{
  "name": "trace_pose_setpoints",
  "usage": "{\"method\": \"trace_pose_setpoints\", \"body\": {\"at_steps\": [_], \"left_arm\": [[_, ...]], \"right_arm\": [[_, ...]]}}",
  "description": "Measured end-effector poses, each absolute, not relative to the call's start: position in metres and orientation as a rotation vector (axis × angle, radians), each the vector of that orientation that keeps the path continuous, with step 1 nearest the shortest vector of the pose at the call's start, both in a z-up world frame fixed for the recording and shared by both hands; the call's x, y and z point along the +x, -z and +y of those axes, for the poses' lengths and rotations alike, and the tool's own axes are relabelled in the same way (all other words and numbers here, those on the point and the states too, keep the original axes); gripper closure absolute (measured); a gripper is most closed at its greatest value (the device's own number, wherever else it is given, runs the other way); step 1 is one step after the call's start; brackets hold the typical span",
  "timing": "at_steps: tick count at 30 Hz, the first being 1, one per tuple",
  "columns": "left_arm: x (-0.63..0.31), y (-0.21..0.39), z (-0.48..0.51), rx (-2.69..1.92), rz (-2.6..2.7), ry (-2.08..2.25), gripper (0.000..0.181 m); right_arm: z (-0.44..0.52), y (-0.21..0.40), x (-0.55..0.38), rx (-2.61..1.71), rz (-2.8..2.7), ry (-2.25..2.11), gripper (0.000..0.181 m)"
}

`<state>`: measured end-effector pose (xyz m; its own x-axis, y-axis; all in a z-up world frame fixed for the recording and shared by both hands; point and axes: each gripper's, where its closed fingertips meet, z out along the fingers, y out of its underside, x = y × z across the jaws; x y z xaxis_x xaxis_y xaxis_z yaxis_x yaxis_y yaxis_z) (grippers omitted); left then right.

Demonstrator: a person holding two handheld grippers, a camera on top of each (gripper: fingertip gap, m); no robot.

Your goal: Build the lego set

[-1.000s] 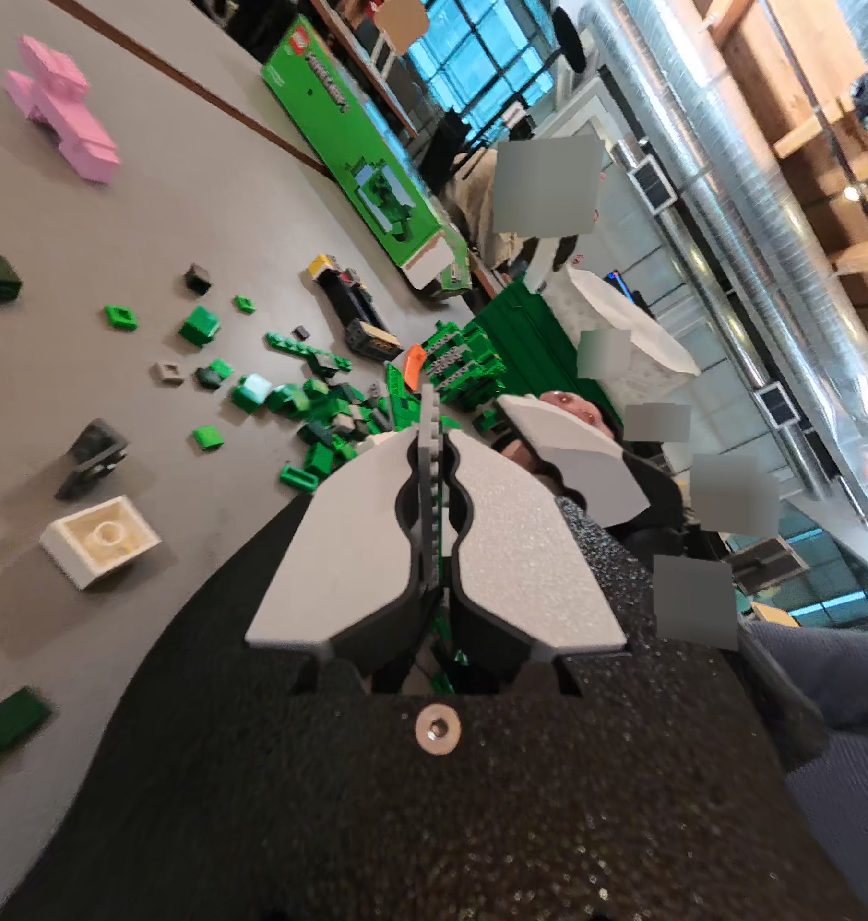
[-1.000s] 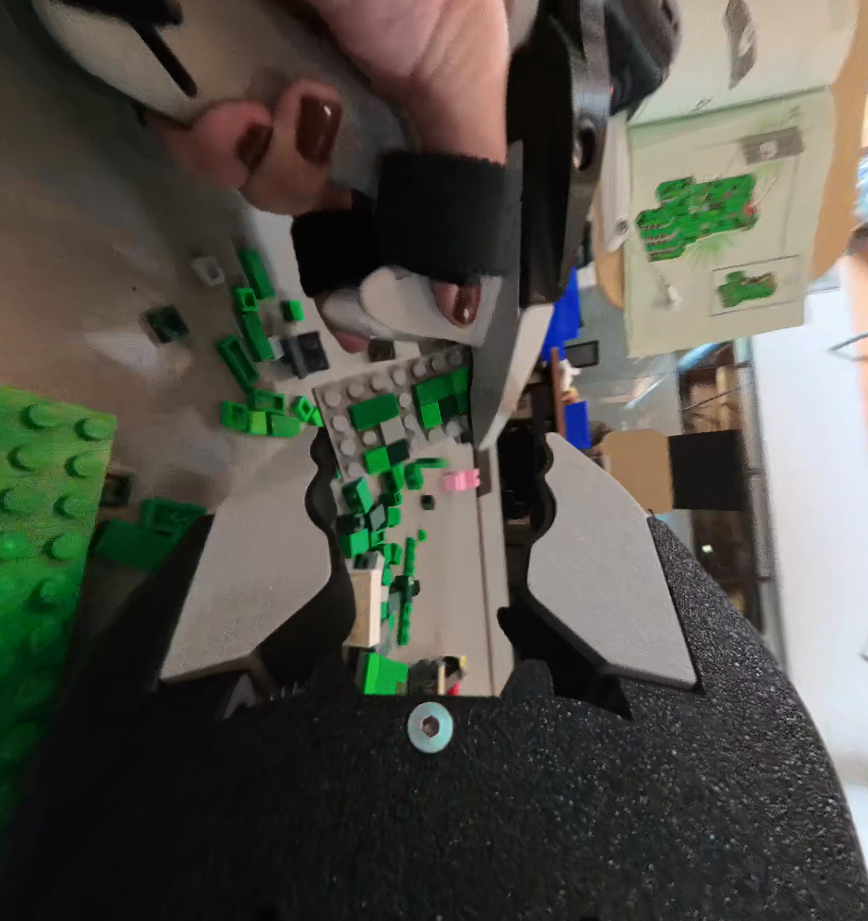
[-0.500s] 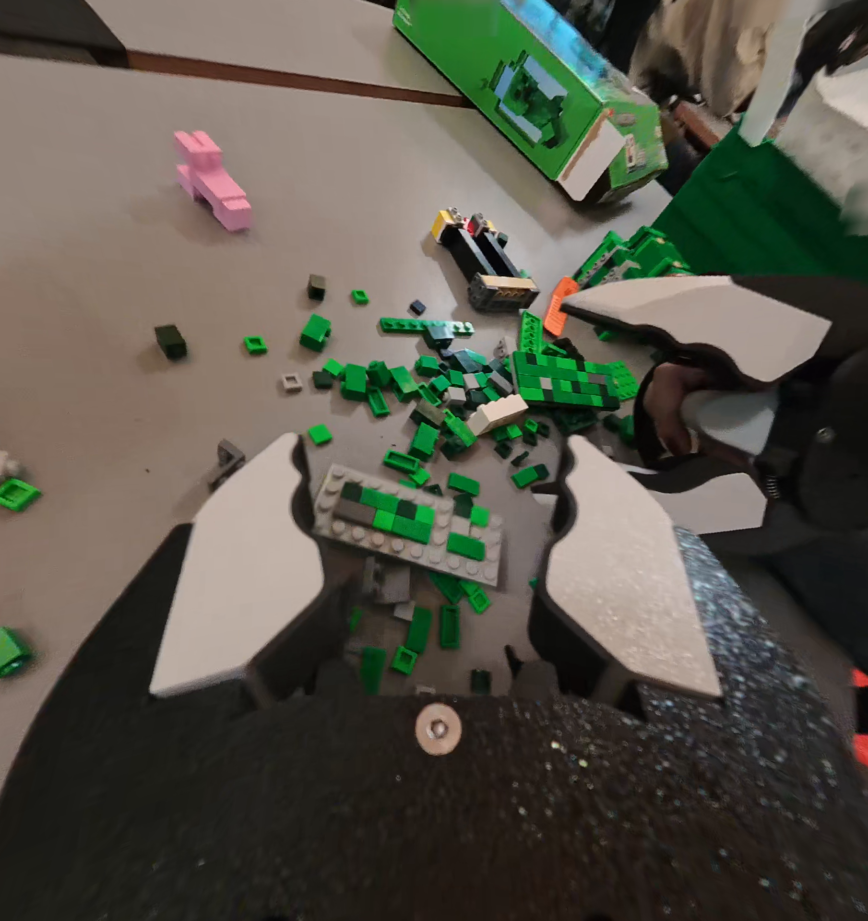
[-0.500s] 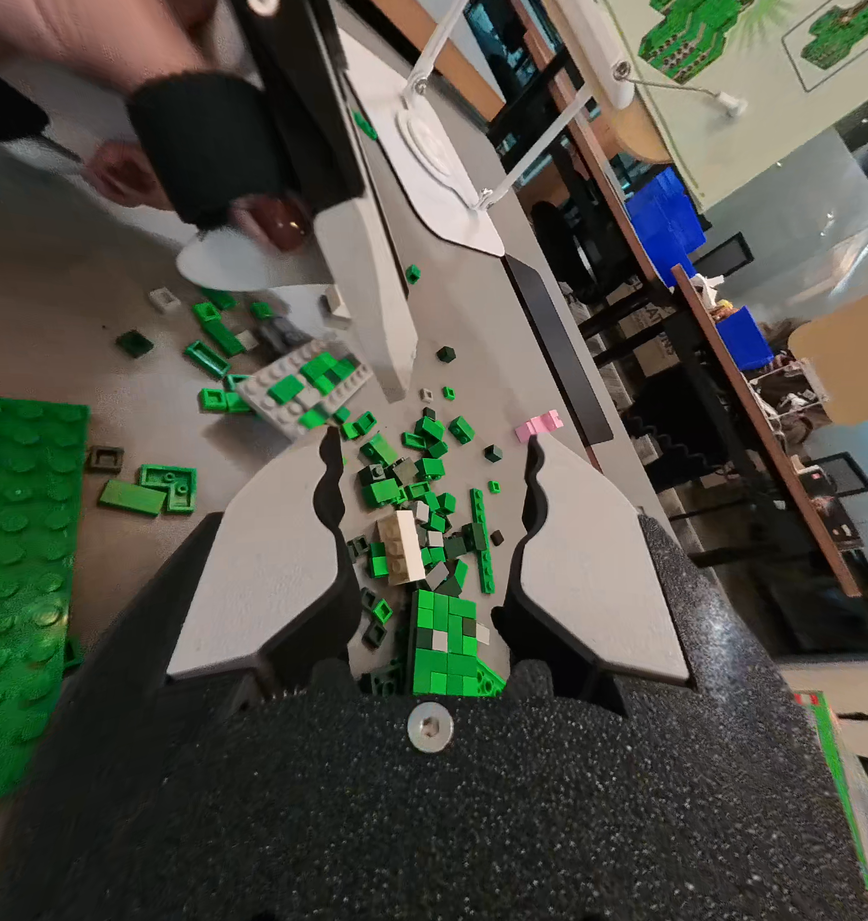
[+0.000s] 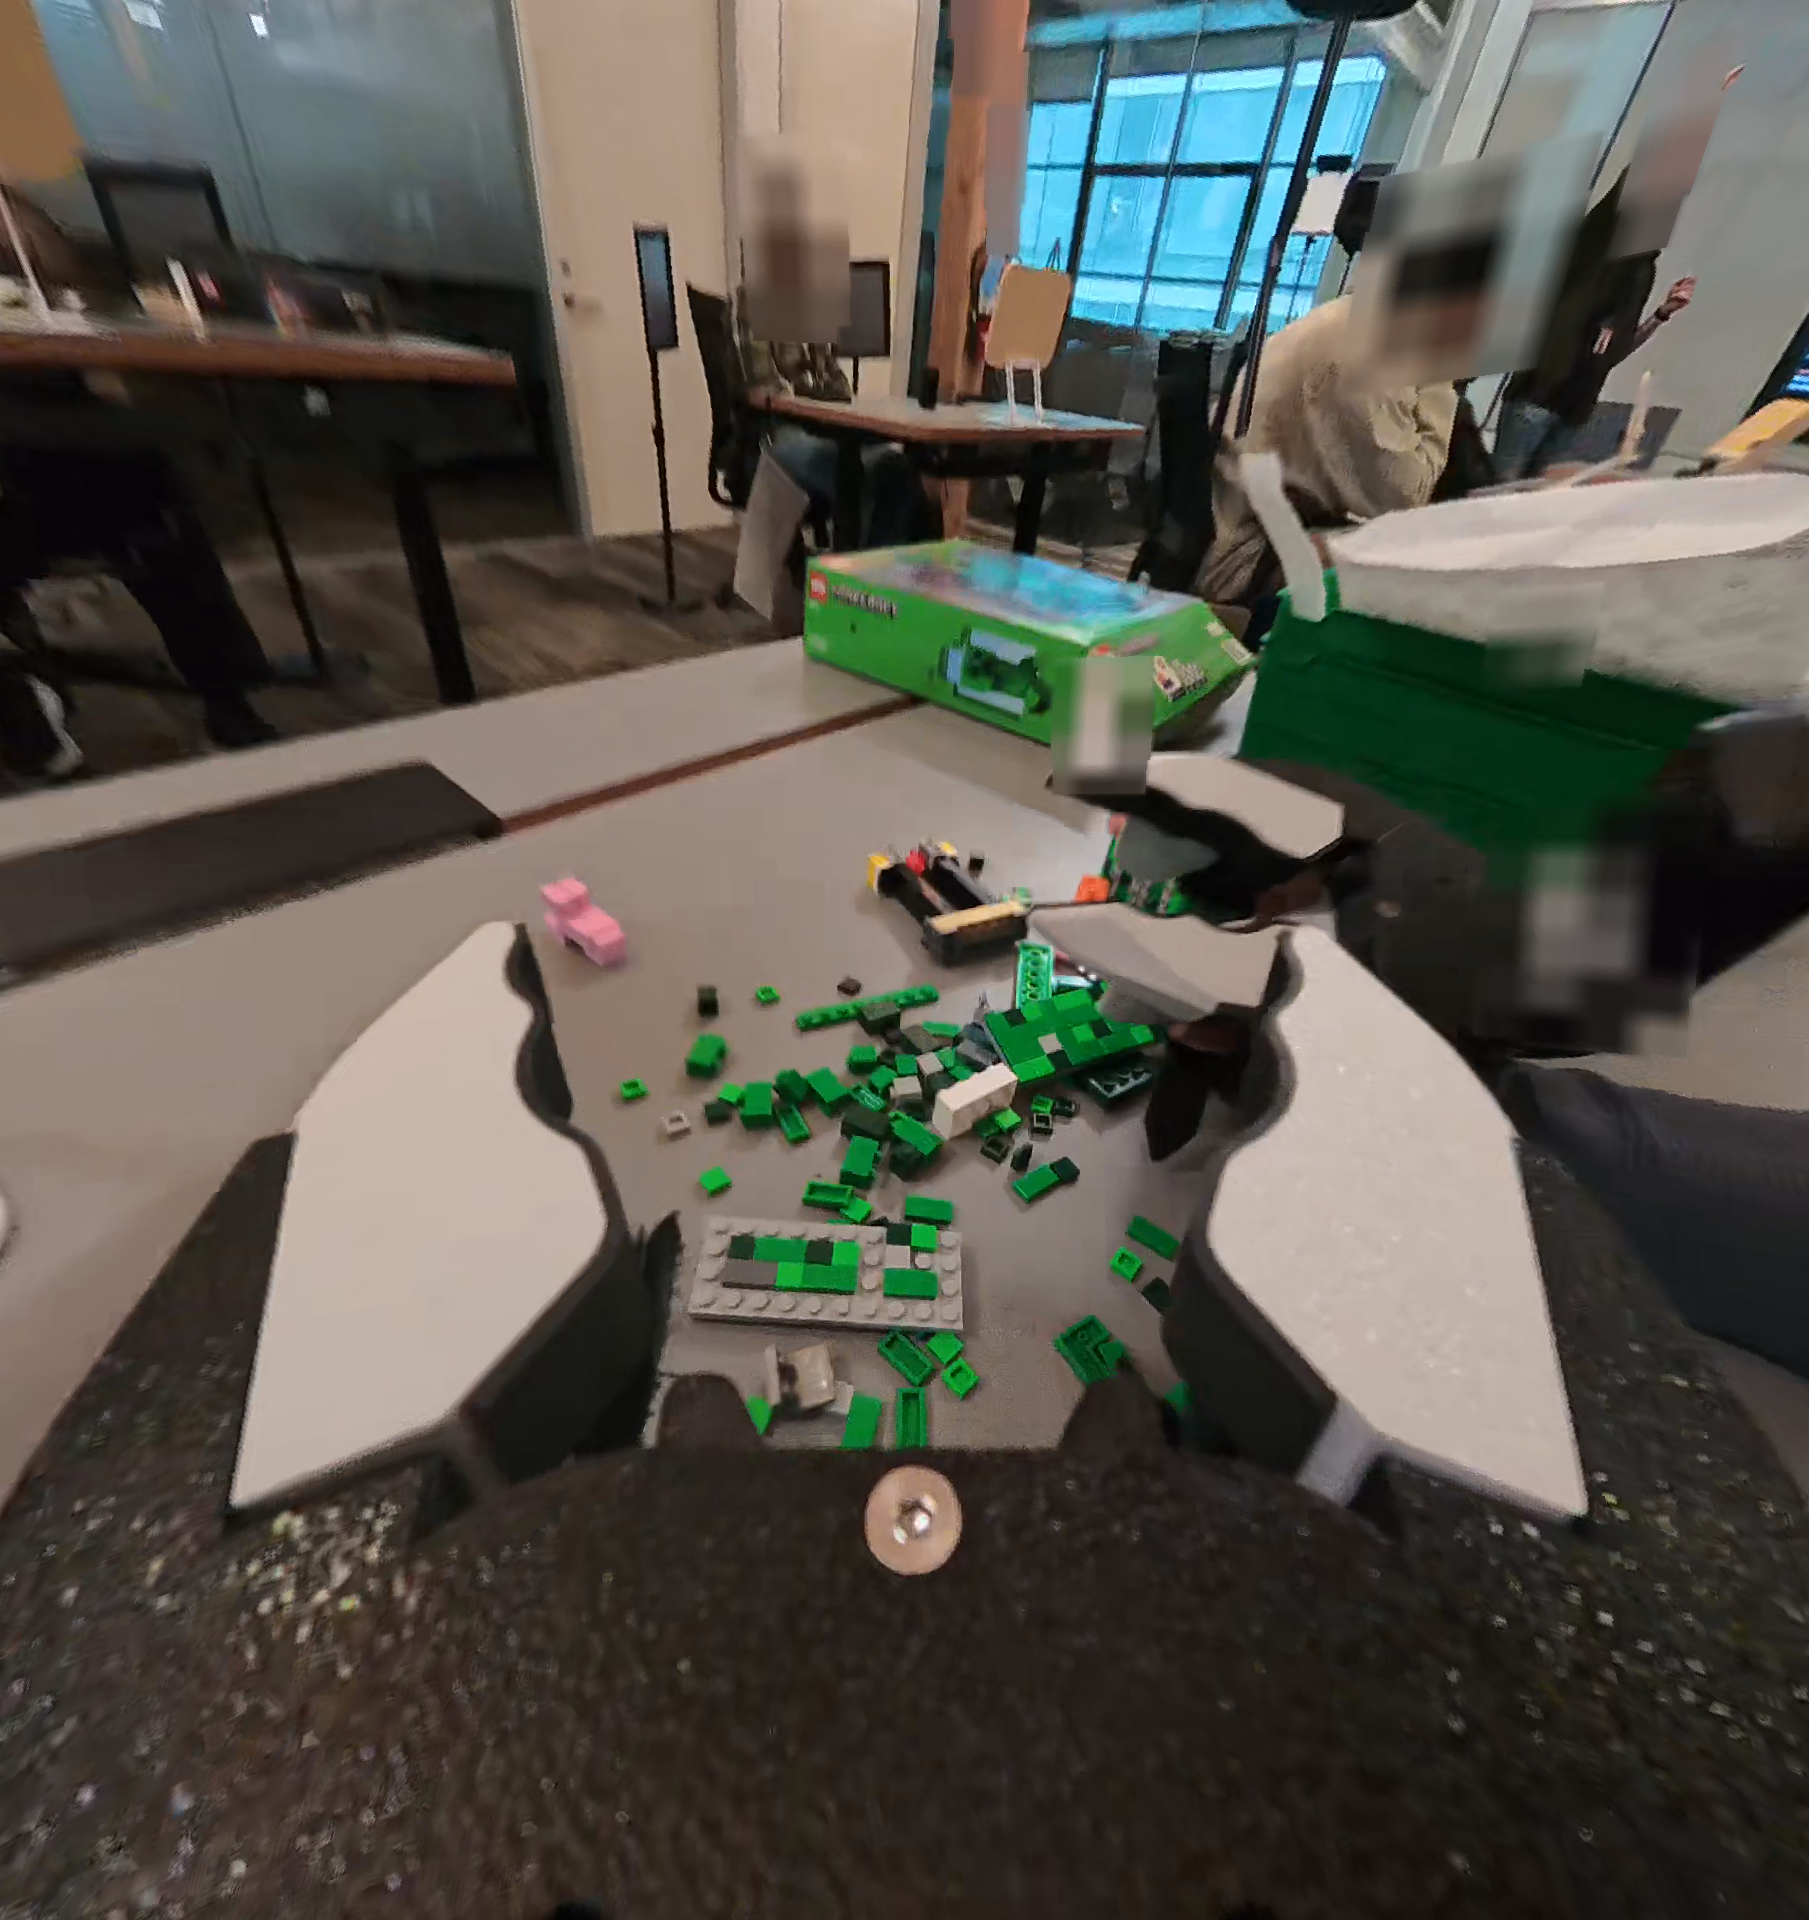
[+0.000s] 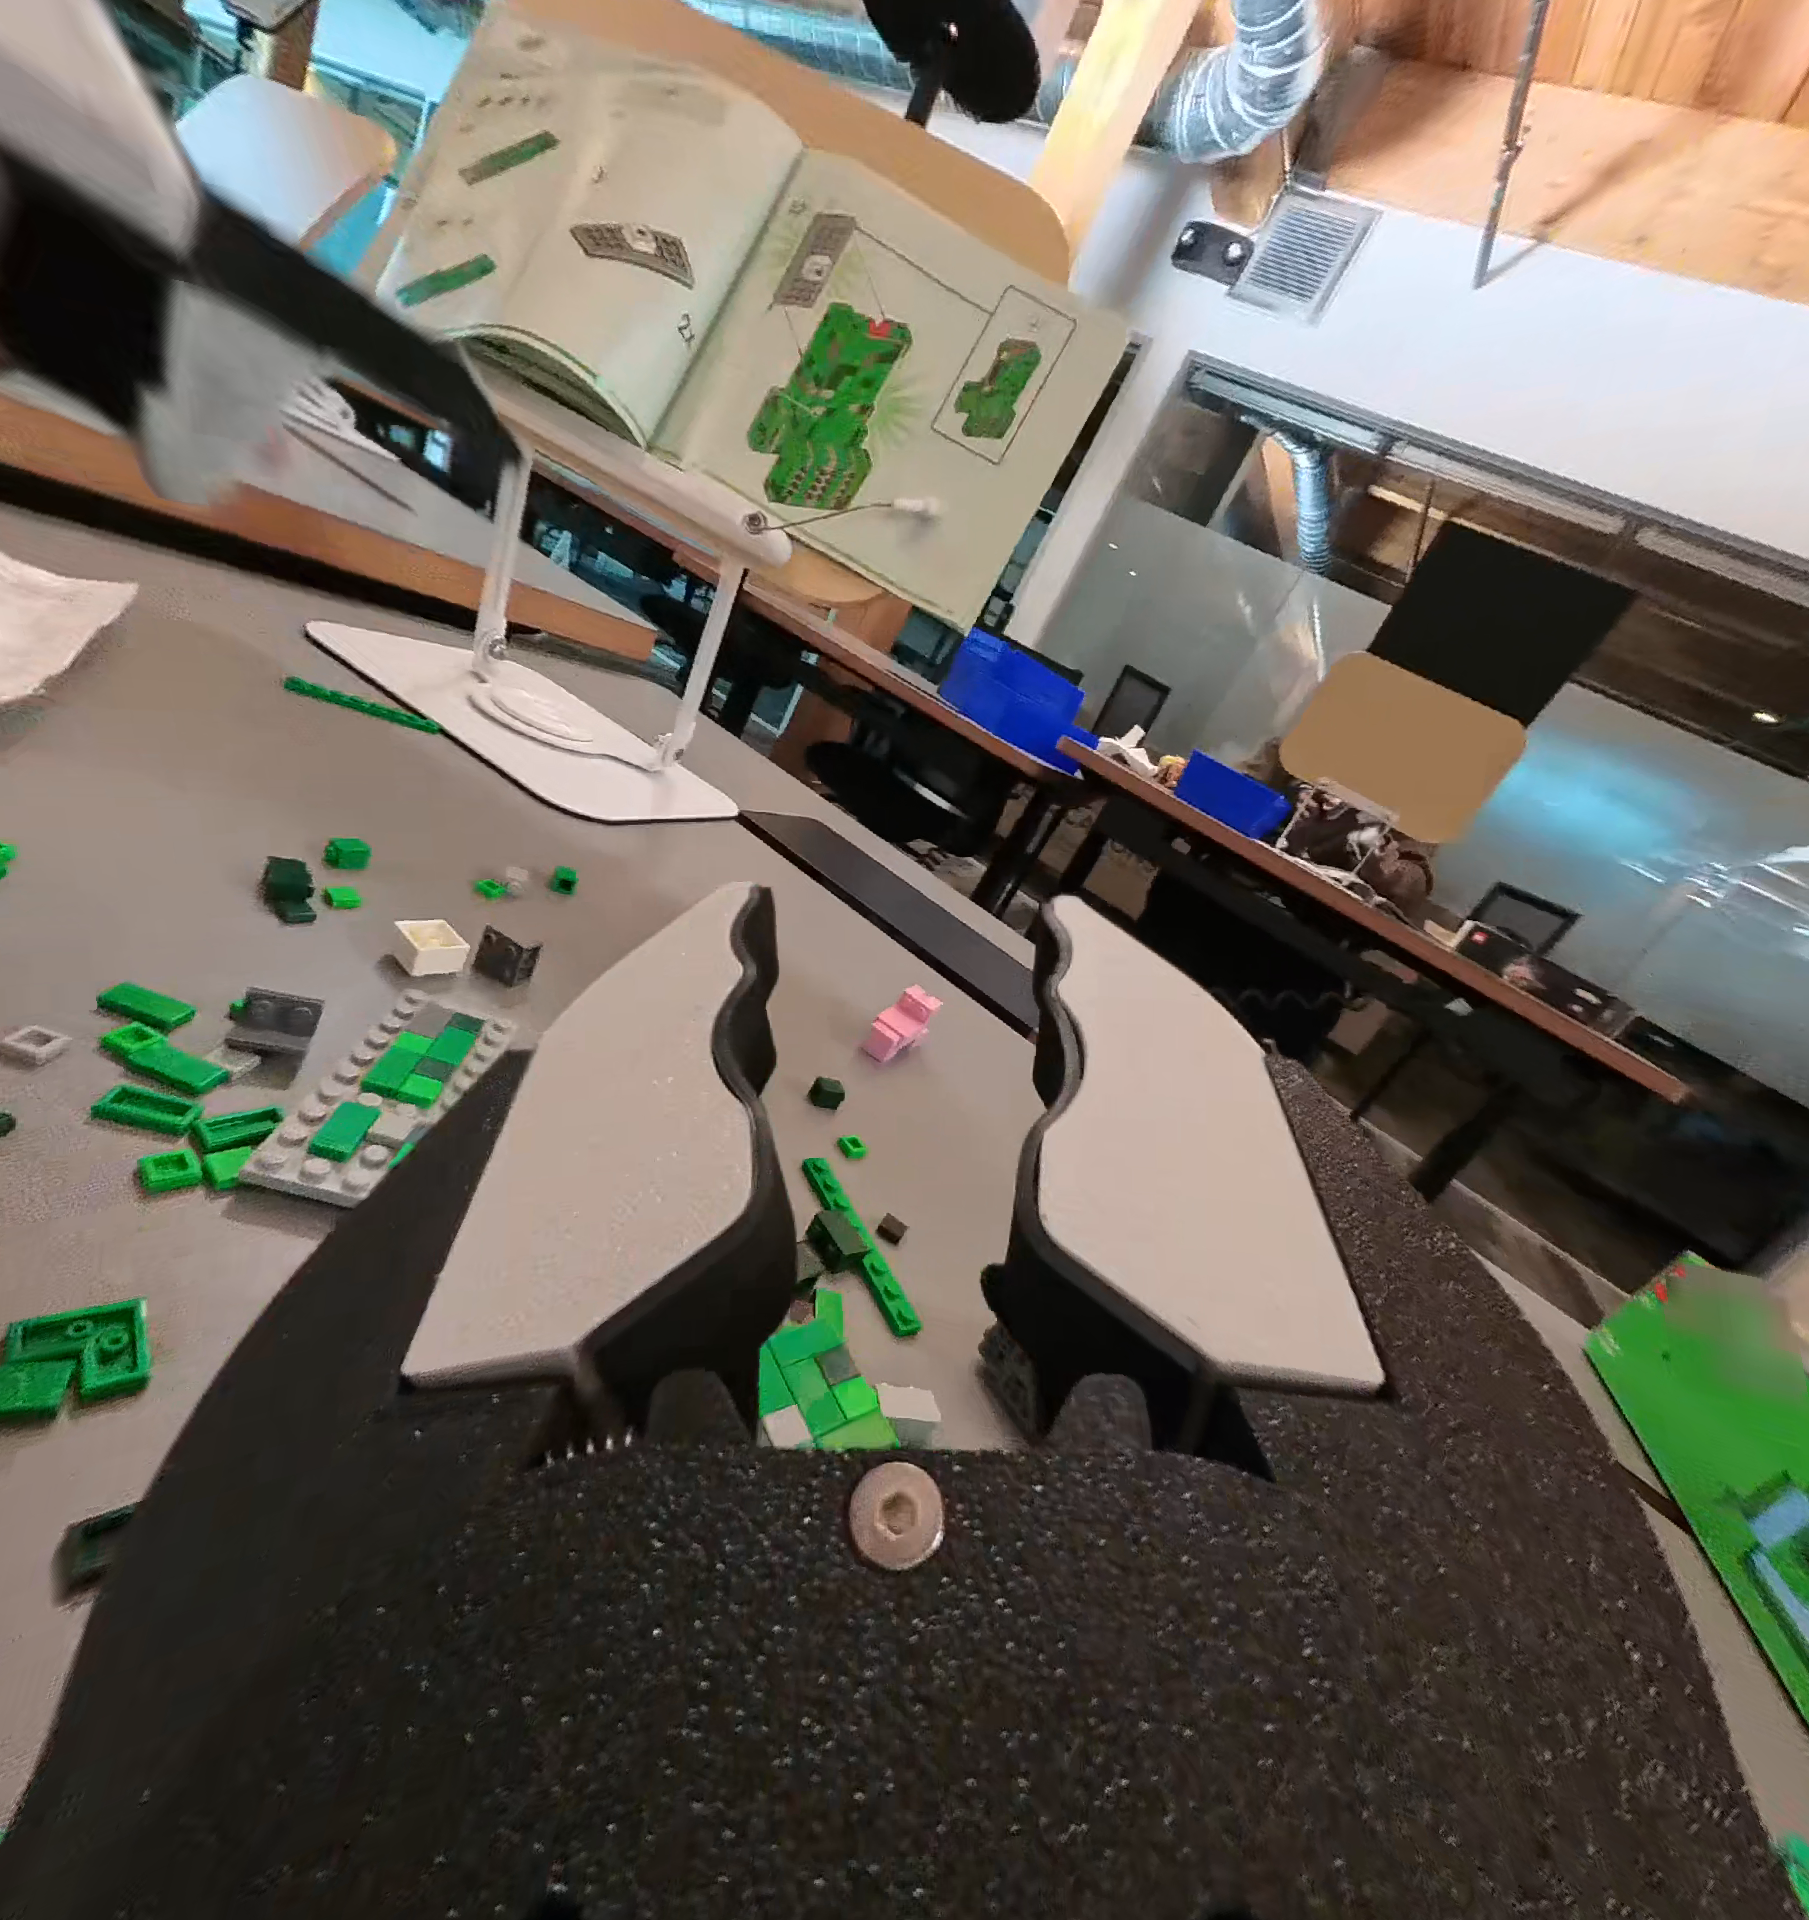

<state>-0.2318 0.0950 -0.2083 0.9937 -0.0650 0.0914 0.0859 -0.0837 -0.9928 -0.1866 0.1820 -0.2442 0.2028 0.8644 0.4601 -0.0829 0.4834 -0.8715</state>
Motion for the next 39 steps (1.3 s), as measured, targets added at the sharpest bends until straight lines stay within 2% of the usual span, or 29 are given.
{"method": "trace_pose_setpoints", "body": {"at_steps": [6,11,22,27,39], "left_arm": [[-0.208,0.160,0.030,-1.564,0.019,0.052,0.074],[-0.200,0.160,-0.021,-1.521,-0.079,0.049,0.084],[-0.204,0.195,-0.112,-1.522,-0.303,0.167,0.093],[-0.203,0.188,-0.139,-1.515,-0.308,0.124,0.103],[-0.196,0.181,-0.173,-1.579,-0.401,-0.083,0.106]], "right_arm": [[0.181,0.251,-0.189,-0.815,-1.210,-0.706,0.141],[0.182,0.254,-0.191,-0.819,-1.224,-0.689,0.142],[0.183,0.259,-0.195,-0.809,-1.256,-0.618,0.146],[0.185,0.259,-0.195,-0.816,-1.250,-0.613,0.146],[0.187,0.257,-0.195,-0.833,-1.229,-0.655,0.148]]}}
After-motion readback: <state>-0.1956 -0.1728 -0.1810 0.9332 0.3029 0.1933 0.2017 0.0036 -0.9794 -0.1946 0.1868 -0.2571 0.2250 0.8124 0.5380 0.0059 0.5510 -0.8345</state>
